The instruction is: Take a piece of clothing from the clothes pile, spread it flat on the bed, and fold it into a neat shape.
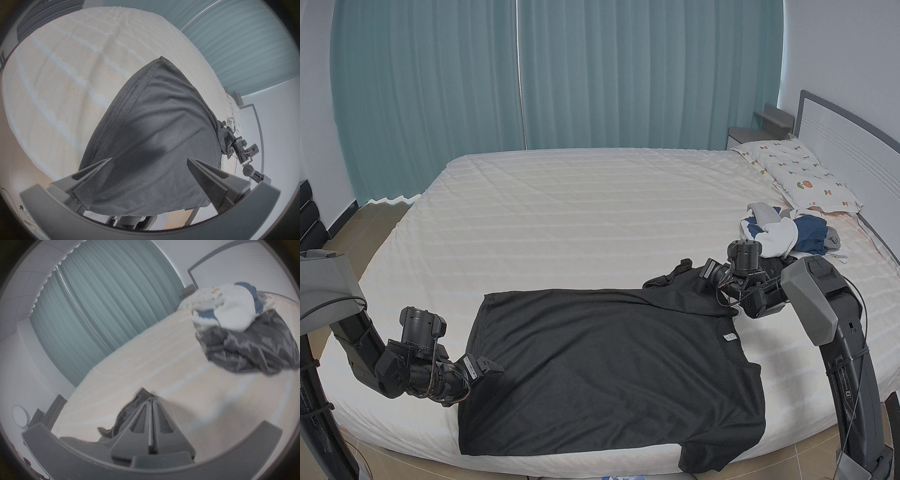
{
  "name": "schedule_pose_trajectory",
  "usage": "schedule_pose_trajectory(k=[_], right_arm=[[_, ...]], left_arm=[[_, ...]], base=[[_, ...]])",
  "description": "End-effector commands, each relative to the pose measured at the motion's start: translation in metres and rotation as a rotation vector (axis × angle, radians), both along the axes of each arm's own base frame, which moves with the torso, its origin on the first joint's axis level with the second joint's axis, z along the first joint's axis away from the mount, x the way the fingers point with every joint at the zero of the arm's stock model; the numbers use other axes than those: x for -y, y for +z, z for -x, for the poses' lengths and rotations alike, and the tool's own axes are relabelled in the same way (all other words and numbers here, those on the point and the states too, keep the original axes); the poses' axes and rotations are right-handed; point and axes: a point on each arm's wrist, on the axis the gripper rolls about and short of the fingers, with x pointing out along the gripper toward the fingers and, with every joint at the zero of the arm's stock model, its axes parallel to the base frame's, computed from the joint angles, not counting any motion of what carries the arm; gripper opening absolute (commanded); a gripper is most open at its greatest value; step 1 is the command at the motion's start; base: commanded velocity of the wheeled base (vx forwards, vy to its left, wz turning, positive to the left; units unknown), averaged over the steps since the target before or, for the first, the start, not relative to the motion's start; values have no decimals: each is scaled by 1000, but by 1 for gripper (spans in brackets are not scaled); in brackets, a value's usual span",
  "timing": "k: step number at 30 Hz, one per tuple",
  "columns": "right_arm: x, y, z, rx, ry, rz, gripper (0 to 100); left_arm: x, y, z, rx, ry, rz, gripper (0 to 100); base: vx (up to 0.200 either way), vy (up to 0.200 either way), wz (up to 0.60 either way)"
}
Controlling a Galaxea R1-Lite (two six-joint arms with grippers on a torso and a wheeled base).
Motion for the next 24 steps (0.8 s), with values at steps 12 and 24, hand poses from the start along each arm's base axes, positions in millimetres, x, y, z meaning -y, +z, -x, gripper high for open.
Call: schedule_pose_trajectory(k=[12,24], right_arm=[[2,29,-23,250,-29,18,0],[5,-24,-22,154,-24,76,100]], left_arm=[[0,-1,1,-4,1,-2,100],[0,0,1,-2,0,-1,100]], base=[[0,0,0],[0,0,0]])
